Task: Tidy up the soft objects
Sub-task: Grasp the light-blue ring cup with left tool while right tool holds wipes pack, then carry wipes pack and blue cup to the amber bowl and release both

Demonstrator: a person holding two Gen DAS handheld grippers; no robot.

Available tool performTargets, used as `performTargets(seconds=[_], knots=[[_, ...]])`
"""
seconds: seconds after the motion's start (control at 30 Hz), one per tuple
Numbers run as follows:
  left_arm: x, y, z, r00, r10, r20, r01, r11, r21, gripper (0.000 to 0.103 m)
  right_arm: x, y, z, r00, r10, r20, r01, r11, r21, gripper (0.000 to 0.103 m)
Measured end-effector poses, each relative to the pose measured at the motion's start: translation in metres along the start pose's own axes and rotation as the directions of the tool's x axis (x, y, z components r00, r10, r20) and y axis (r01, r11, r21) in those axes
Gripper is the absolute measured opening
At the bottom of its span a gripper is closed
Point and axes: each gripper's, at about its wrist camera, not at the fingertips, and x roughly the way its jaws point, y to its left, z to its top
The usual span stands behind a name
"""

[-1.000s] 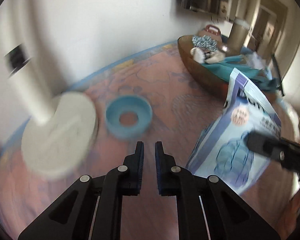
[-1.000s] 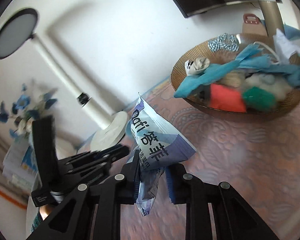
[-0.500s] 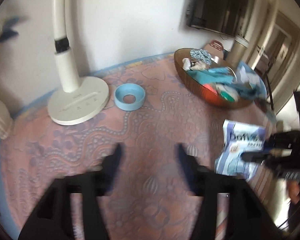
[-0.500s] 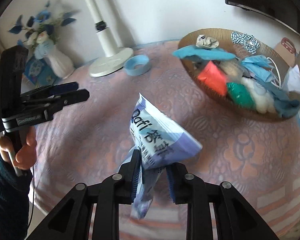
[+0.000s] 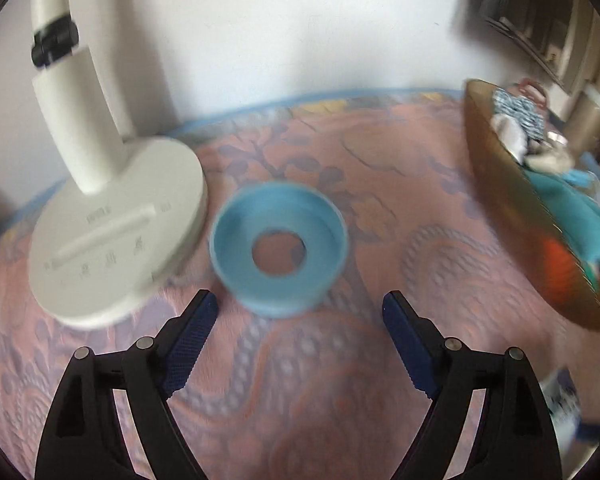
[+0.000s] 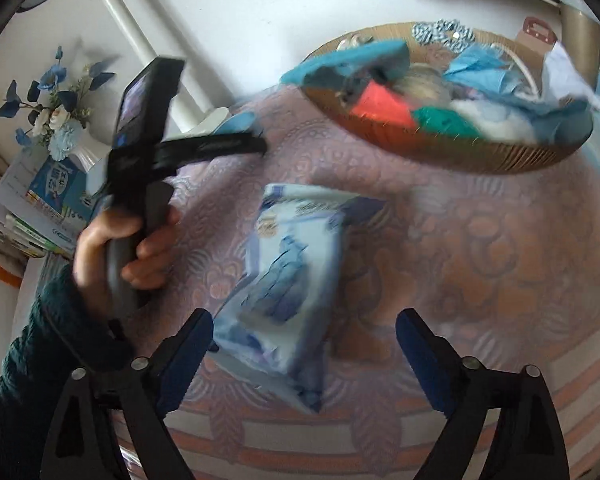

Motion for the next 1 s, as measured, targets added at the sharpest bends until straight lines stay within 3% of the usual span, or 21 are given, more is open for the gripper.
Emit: performTargets(seconds=[0.1, 0.2, 0.27, 0.3, 0.4, 0.47, 0.5, 0.53, 0.7, 1.0], knots=[[0.006, -0.004, 0.007, 0.999, 0.038, 0.017, -0.038, 0.999, -0.003, 0.086, 0.018, 0.003, -0.001, 0.999, 0.039, -0.03, -0.038, 0.998, 0.05, 0.093], [0.013, -0.007, 0.016, 0.998, 0.059, 0.005, -0.058, 0.998, -0.023, 0.086, 0.021, 0.011, 0.007, 1.0, -0.012, -0.002, 0.012, 0.998, 0.069, 0.096], [0.018, -0.007, 0.023, 0.998, 0.068, 0.012, -0.068, 0.997, -0.035, 0.076, 0.029, 0.019, 0.012, 0.997, -0.079, -0.023, 0.081, 0.995, 0.053, 0.096], [0.019, -0.008, 0.025, 0.997, 0.074, 0.013, -0.074, 0.997, -0.038, 0.065, 0.032, 0.023, 0.013, 0.994, -0.107, -0.02, 0.108, 0.993, 0.043, 0.097], [0.014, -0.004, 0.026, 0.996, 0.078, 0.041, -0.076, 0.996, -0.042, 0.064, 0.036, 0.033, 0.01, 0.988, -0.151, 0.015, 0.151, 0.989, 0.005, 0.096], [0.006, -0.002, 0.02, 0.997, 0.063, 0.048, -0.061, 0.997, -0.043, 0.064, 0.034, 0.037, 0.006, 0.985, -0.165, 0.039, 0.166, 0.986, -0.012, 0.081], [0.001, -0.002, 0.015, 0.996, 0.065, 0.055, -0.063, 0.997, -0.04, 0.064, 0.034, 0.039, 0.004, 0.984, -0.175, 0.041, 0.177, 0.984, -0.03, 0.067], [-0.008, -0.001, 0.008, 0.996, 0.063, 0.063, -0.06, 0.998, -0.036, 0.064, 0.033, 0.042, 0.002, 0.981, -0.189, 0.044, 0.191, 0.981, -0.042, 0.065], [-0.058, 0.008, -0.029, 0.995, 0.025, 0.098, -0.022, 0.999, -0.04, 0.064, 0.021, 0.046, -0.006, 0.99, -0.13, 0.049, 0.133, 0.99, -0.048, 0.053], [-0.15, 0.022, -0.097, 0.98, 0.049, 0.193, -0.032, 0.995, -0.089, 0.064, -0.021, 0.058, -0.033, 0.997, -0.007, 0.077, 0.011, 0.999, -0.047, 0.051]])
